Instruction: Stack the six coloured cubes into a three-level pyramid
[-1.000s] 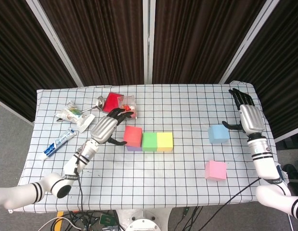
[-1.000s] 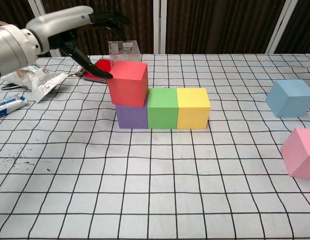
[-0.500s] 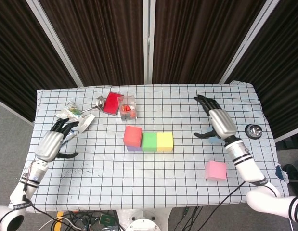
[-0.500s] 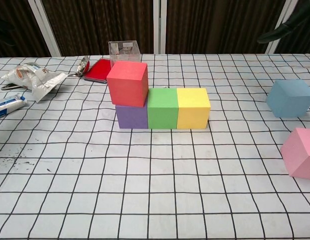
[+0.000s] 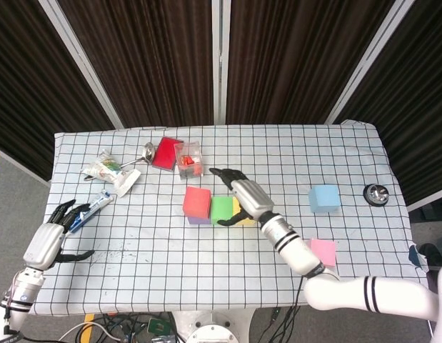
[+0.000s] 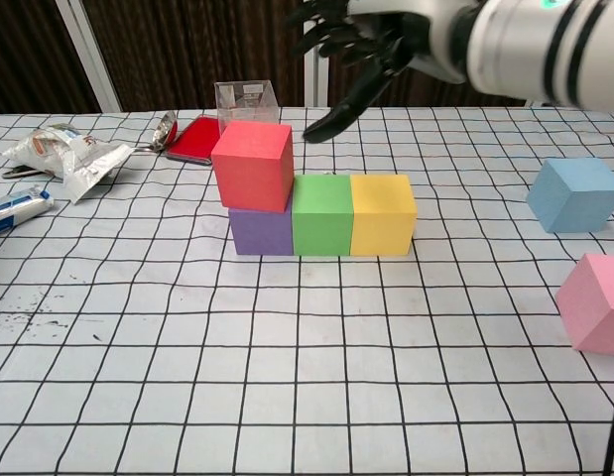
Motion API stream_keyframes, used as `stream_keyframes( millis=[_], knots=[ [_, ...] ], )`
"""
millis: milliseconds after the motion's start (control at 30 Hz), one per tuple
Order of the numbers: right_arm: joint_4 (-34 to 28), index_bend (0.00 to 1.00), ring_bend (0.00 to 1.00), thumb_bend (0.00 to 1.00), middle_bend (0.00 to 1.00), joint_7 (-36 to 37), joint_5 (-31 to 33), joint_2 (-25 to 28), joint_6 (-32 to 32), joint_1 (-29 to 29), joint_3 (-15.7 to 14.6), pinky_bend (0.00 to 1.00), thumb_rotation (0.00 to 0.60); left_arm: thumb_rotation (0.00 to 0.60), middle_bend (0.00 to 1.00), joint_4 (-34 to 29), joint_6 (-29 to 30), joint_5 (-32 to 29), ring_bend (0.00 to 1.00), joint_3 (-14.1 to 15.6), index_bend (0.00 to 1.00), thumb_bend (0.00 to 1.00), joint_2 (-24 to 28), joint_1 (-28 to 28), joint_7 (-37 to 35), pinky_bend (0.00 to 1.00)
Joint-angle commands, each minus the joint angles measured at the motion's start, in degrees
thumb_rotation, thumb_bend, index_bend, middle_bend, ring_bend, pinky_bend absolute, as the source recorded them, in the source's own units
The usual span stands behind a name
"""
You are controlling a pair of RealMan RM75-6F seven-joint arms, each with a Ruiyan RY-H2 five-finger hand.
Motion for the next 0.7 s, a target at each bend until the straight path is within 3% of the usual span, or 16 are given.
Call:
stream_keyframes(
  millis=[33,300,700],
  knots=[
    [3.93,0.00,0.00,0.00,0.10,-5.10,3.82,-5.45,1.95,4.55,-0.66,0.00,0.600,0.600,0.18,0.99,1.19,0.97,0.01,0.35,0.11,0.00,-0.20,1.02,0.15,0.06],
    [9.95,0.00,0.00,0.00,0.10,-12.29,7.49,-12.53,6.71,8.16,-1.96,0.00,0.600,0.600,0.18,1.34,2.88,3.87,0.01,1.16,0.11,0.00,-0.05,2.53,3.89,0.06],
    [12.93,0.00,0.00,0.03,0.19,-17.26,11.93,-16.74,10.00,10.16,-0.74,0.00,0.600,0.600,0.18,1.57,1.82,3.81,0.01,0.62,0.11,0.00,0.01,3.02,0.52,0.06]
  ],
)
